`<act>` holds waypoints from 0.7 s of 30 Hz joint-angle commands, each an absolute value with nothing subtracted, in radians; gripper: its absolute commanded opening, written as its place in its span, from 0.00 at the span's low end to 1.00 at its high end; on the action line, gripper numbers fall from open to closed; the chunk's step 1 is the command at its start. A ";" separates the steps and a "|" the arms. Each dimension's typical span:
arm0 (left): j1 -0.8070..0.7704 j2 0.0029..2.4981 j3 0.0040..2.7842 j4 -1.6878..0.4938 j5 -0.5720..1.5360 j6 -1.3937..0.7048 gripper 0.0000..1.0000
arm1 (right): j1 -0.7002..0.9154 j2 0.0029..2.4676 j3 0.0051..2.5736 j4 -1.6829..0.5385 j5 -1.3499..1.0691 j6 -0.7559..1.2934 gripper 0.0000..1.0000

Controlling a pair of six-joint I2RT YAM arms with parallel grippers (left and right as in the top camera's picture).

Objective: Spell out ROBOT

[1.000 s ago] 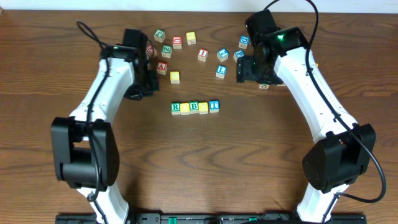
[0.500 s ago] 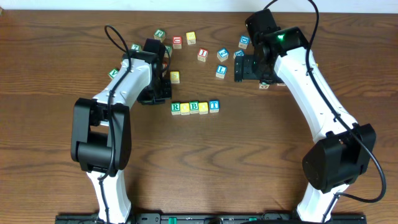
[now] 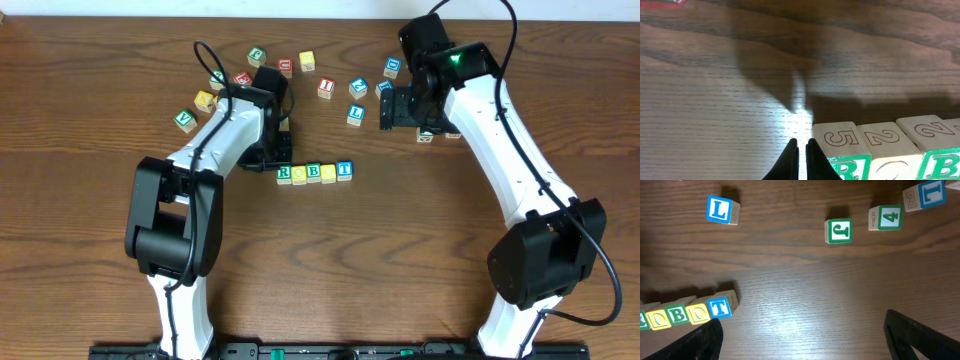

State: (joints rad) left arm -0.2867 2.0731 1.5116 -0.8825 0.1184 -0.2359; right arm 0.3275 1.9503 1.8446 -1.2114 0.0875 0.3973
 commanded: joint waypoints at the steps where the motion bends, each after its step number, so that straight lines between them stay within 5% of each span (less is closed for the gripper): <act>1: -0.302 2.091 1.502 -0.884 0.124 -0.238 0.07 | 0.318 1.949 1.851 -1.212 0.107 0.394 0.97; 21: -0.395 2.091 1.502 -0.822 0.125 -0.258 0.07 | 0.314 1.949 1.829 -1.249 0.105 0.384 0.94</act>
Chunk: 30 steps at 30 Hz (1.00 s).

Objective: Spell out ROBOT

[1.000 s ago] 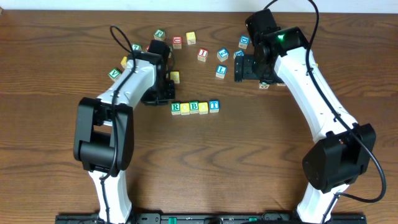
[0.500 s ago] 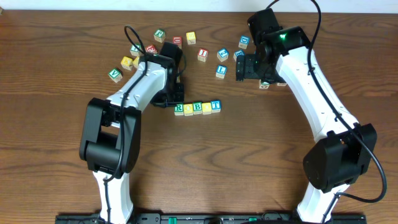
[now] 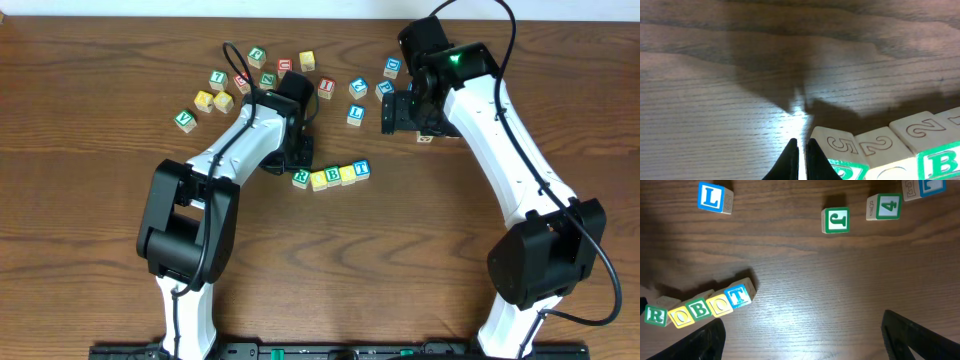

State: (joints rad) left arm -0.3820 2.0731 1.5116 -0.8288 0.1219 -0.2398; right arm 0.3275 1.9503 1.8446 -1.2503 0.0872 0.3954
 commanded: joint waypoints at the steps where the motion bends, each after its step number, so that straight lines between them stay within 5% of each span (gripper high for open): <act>1: -0.397 2.091 1.502 -0.818 0.125 -0.263 0.07 | 0.314 1.949 1.822 -1.245 0.103 0.384 0.94; 30: -0.342 2.088 1.532 -0.951 0.177 -0.208 0.07 | 0.307 1.950 1.771 -1.148 0.073 0.368 0.93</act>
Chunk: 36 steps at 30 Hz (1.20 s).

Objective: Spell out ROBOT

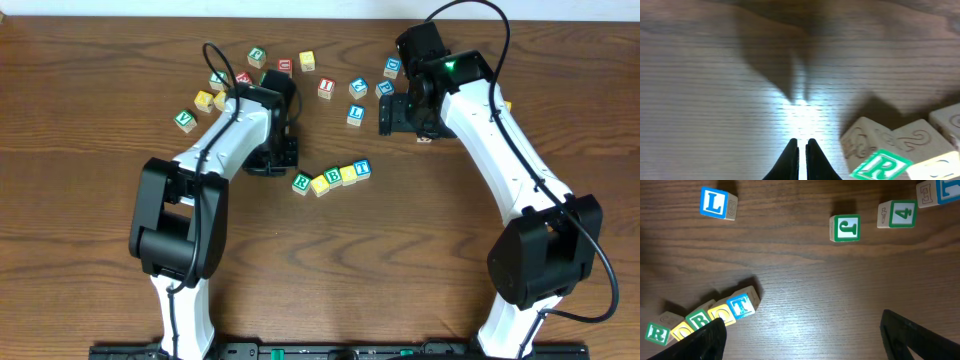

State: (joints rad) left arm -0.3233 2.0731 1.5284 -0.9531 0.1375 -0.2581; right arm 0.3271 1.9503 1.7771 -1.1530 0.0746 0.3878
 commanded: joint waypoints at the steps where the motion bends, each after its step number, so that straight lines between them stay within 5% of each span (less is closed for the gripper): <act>1: -0.344 2.088 1.528 -0.952 0.184 -0.188 0.07 | 0.305 1.950 1.771 -1.148 0.073 0.364 0.93; 36: -0.373 2.087 1.509 -0.982 0.307 -0.136 0.07 | 0.237 1.950 1.712 -1.127 0.015 0.313 0.88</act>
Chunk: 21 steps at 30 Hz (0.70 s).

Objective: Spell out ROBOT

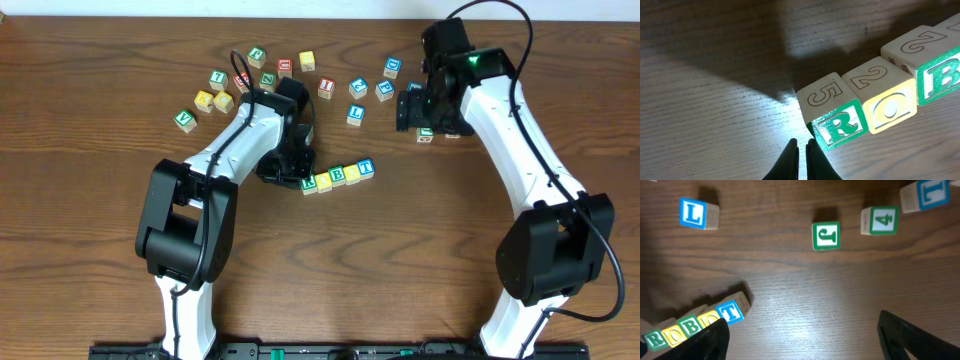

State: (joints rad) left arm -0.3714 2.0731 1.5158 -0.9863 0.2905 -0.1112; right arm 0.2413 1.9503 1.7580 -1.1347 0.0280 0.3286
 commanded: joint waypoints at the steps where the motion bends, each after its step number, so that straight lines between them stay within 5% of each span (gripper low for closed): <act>1: -0.373 2.087 1.509 -0.982 0.307 -0.136 0.08 | 0.237 1.950 1.699 -1.123 0.015 0.313 0.87; 5: -0.373 2.087 1.509 -0.978 0.307 -0.136 0.08 | 0.237 1.950 1.624 -1.079 -0.024 0.313 0.83; 14: -0.373 2.087 1.509 -0.928 0.307 -0.205 0.07 | 0.238 1.950 1.457 -0.884 -0.094 0.314 0.56; 21: -0.373 2.087 1.509 -0.917 0.307 -0.230 0.07 | 0.239 1.965 1.375 -0.793 -0.138 0.322 0.54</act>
